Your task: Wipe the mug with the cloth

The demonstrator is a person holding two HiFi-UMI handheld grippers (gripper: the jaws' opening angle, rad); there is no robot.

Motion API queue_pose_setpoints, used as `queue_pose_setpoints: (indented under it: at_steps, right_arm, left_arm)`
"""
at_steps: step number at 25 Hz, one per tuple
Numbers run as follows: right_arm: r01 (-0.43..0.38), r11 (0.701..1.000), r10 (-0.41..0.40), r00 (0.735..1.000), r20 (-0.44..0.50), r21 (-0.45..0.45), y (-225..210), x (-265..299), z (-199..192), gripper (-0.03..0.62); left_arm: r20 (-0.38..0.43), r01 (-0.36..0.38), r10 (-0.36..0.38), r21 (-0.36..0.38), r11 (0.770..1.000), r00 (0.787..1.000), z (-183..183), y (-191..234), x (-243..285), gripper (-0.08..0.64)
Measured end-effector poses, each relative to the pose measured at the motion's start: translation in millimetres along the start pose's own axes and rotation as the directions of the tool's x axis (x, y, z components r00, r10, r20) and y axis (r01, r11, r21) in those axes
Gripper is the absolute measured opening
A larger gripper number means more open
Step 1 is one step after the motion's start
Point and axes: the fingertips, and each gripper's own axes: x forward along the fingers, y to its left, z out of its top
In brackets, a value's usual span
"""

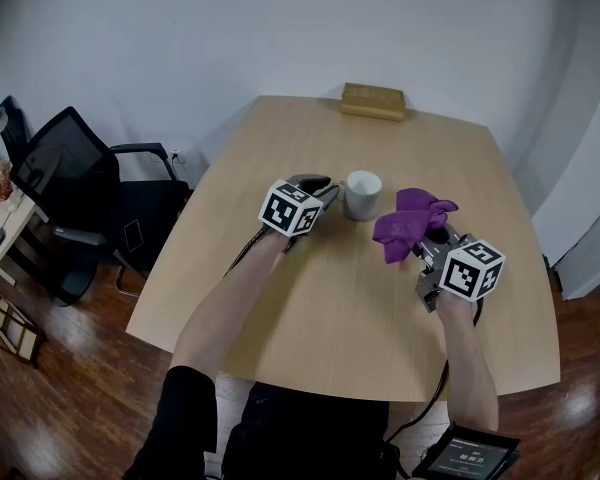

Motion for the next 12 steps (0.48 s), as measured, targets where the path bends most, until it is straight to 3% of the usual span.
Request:
queue_pose_setpoints:
  at_steps: [7, 10, 12]
  right_arm:
    - [-0.086, 0.975, 0.068, 0.993, 0.092, 0.207, 3, -3, 4, 0.075]
    - [-0.164, 0.947, 0.127, 0.981, 0.15, 0.275, 10, -5, 5, 0.077]
    - [-0.258, 0.922, 0.204, 0.957, 0.207, 0.287, 25, -5, 16, 0.077]
  left_arm:
    - [0.065, 0.027, -0.024, -0.045, 0.999, 0.998, 11, -17, -34, 0.112]
    - [0.125, 0.102, -0.09, -0.087, 0.991, 0.988, 17, -43, -62, 0.112]
    - [0.202, 0.166, -0.143, -0.098, 0.981, 0.969, 29, -62, -89, 0.112]
